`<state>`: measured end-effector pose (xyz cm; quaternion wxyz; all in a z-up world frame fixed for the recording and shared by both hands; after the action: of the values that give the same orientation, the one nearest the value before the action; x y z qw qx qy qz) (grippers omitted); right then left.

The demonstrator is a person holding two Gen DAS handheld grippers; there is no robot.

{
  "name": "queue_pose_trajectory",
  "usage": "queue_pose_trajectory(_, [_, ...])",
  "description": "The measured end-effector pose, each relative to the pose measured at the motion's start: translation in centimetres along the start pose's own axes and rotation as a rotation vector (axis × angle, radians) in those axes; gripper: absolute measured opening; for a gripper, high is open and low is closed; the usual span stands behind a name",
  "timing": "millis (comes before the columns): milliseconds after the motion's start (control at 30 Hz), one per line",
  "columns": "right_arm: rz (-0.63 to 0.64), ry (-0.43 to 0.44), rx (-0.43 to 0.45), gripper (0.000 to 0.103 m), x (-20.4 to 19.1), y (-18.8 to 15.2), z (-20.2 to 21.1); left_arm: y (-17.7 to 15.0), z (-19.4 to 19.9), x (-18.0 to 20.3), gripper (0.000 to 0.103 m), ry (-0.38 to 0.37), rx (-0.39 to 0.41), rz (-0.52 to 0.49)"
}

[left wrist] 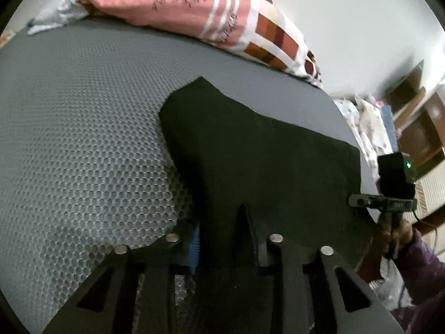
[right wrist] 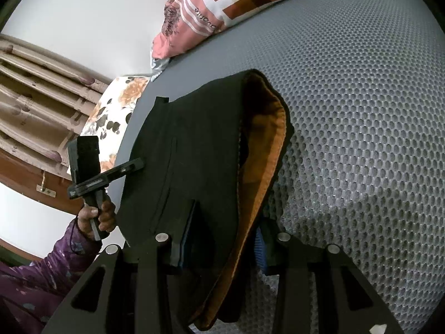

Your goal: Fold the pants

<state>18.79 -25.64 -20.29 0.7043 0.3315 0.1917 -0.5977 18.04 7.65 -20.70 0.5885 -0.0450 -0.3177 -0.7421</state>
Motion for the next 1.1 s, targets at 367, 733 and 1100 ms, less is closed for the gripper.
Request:
queue_pose_trajectory(367, [0.016,-0.026,0.042,0.025,-1.5,-0.5,0.2,-0.7,1.8,3.5,0.013,0.158,0.101,-0.087])
queue_pose_trajectory(733, [0.021,-0.016,0.062,0.022,-2.2,-1.4,0.8,-1.3,2.7,4.7,0.012,0.223,0.108,-0.109])
queue_pose_trajectory(1100, [0.0,-0.014,0.048,0.029,-1.6,-1.5,0.4,-1.6,1.3,3.4,0.042,0.313,0.062,-0.089])
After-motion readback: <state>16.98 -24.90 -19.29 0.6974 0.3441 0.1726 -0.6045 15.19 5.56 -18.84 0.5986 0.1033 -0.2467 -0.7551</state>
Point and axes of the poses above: each gripper's, at about its wrist camera, not at the fingertips, and z roughly against the way its jaws point, x to its right, y to its top, the point moved 1 cm from there along -z, roughly the way its jaws point, and after that the axes turned 5 degrees about -x, right-handed, at the moved point
